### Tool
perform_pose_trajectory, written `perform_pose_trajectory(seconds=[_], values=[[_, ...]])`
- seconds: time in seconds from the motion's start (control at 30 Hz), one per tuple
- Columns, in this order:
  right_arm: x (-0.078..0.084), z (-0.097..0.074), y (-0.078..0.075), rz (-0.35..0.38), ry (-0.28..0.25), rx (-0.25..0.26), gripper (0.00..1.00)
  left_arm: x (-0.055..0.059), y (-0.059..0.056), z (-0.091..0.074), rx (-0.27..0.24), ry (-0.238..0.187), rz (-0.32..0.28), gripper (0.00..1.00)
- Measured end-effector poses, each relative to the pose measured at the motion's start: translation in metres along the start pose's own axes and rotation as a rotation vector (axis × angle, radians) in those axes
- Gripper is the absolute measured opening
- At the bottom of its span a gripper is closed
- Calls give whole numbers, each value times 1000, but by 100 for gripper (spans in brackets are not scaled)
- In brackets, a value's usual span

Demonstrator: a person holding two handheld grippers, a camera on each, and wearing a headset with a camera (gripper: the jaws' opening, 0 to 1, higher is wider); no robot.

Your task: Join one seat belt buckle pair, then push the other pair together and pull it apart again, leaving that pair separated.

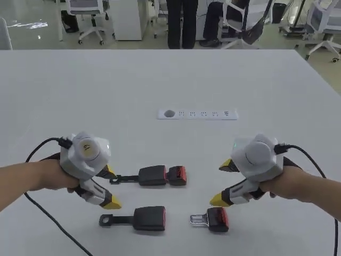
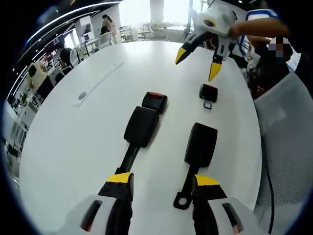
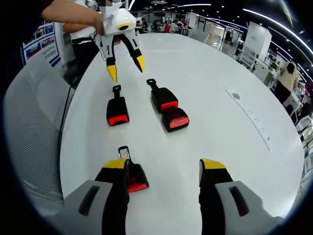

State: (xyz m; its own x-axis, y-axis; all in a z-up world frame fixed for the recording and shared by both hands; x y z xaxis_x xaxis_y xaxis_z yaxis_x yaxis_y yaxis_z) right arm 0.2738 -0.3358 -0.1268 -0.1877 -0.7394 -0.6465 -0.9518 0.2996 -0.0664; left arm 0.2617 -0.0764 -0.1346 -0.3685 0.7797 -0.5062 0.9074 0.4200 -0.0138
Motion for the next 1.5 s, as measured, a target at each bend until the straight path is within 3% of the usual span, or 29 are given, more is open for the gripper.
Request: perform_pose_trajectory(seconds=[0.17, 0.27, 0.43, 0.6, 0.8, 0.9, 0.97, 1.03, 1.1, 1.2, 1.37, 1.5], values=[[11, -9, 5, 25, -20, 22, 57, 12, -9, -3, -23, -47, -40, 51], [15, -13, 10, 42, -35, 39, 58, 17, -20, -10, -53, -95, -99, 52], [21, -19, 21, 82, -67, 66, 60, 32, -30, -14, -83, -142, -126, 56], [28, -21, 30, 137, -110, 104, 63, 42, -36, -17, -119, -242, -175, 57], [31, -27, 45, 178, -162, 155, 71, 40, -45, -24, -179, -378, -261, 68], [36, -30, 50, 188, -192, 187, 78, 34, -57, -30, -204, -406, -270, 74], [38, -34, 54, 197, -215, 205, 82, 41, -55, -28, -216, -410, -274, 78], [41, -36, 55, 201, -222, 213, 87, 39, -59, -29, -226, -410, -267, 82], [45, -40, 57, 221, -240, 232, 91, 48, -55, -26, -235, -416, -270, 85], [52, -42, 57, 234, -257, 248, 99, 46, -60, -29, -243, -433, -296, 91], [58, -45, 62, 266, -297, 245, 100, 52, -63, -29, -255, -447, -300, 99], [63, -44, 66, 271, -322, 247, 100, 53, -65, -31, -253, -495, -330, 100]])
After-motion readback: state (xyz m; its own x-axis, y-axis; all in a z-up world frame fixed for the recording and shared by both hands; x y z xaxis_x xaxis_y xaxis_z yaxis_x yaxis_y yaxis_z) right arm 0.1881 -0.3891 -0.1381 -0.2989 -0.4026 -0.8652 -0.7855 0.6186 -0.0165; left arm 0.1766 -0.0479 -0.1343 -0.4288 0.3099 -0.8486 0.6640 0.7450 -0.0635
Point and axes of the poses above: the centre of the closed fingertips' face, and the gripper's own axes: z roughly forward along the fingers, y roughly to its left, x roughly out of its underside, the point moved 3 cm from there along -z, roughly backward along the fingers, and after that the axes turned 1 degree about -z, right-handed, at the moved point
